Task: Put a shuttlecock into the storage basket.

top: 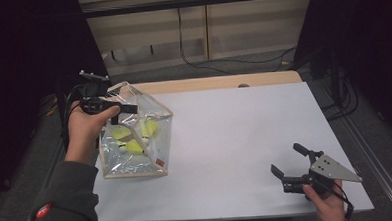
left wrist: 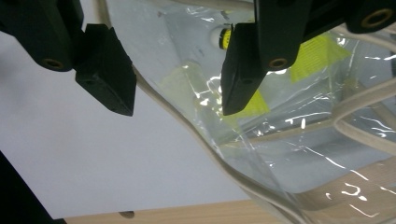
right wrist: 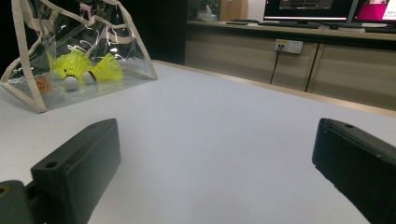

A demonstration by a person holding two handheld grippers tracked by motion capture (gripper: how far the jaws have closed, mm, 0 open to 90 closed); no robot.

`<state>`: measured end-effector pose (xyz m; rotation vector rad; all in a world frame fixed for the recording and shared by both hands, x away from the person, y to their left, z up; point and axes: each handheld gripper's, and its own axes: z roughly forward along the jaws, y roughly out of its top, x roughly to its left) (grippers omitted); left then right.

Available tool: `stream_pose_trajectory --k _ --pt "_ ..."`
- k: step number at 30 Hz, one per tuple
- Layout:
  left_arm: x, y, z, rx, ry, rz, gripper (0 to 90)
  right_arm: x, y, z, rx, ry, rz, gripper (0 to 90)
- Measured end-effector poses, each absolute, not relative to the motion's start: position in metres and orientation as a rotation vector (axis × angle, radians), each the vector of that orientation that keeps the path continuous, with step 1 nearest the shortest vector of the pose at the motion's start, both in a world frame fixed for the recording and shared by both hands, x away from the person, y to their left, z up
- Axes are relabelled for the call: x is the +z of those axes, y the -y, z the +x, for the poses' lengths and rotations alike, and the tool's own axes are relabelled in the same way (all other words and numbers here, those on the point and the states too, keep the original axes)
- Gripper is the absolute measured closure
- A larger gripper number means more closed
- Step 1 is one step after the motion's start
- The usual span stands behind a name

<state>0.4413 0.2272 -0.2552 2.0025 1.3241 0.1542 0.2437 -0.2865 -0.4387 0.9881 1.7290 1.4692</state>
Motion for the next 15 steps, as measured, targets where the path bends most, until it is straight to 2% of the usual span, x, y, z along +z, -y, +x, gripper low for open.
stream_pose_trajectory --k 15 --pt "-0.252 -0.214 0.428 0.116 -1.196 2.04 29.7 -0.439 0.286 0.244 1.471 -1.734 0.983 1.2"
